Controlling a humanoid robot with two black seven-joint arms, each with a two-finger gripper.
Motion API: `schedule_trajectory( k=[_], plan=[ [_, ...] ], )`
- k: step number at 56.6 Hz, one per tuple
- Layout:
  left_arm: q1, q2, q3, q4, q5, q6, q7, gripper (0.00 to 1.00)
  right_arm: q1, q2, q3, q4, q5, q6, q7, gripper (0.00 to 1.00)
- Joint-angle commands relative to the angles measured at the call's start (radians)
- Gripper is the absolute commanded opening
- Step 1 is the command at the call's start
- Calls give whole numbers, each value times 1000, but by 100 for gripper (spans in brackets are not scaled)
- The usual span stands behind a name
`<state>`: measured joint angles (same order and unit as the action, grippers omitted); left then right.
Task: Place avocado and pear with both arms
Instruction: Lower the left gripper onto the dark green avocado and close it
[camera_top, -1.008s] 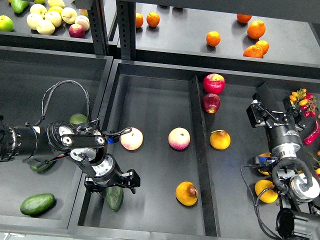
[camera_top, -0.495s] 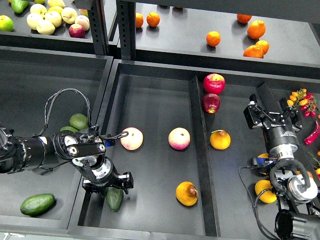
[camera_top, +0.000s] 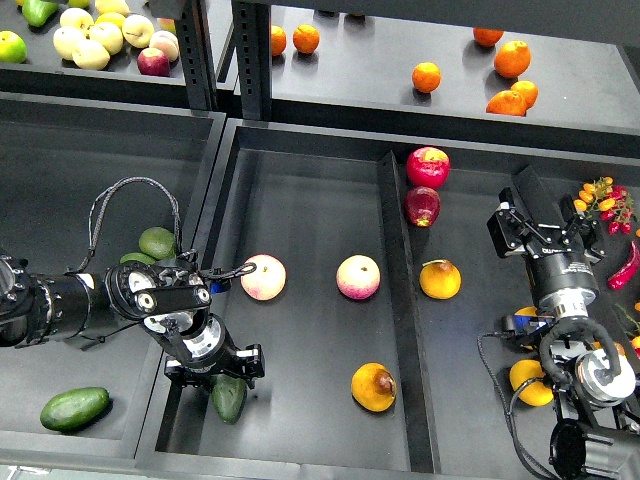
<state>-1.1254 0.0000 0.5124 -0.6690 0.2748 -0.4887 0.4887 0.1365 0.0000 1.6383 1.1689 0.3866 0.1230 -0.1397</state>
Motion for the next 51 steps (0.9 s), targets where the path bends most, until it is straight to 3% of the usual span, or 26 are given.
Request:
schedule_trajectory(
  k=[1,19,33,51],
  plan=[
    [6,0,-2,2,-3,0,0,50,0,0,0,0,0,0,0,99],
    [26,0,-23,39,-48,0,0,18,-2,0,0,-2,0,1,0,100],
    [16,0,-25,32,-57,0,0,16,-2,0,0,-14,0,13,0,99],
    [-89,0,-34,14,-72,0,0,16,-2,0,-17,-22,0,15,2,99]
  ],
)
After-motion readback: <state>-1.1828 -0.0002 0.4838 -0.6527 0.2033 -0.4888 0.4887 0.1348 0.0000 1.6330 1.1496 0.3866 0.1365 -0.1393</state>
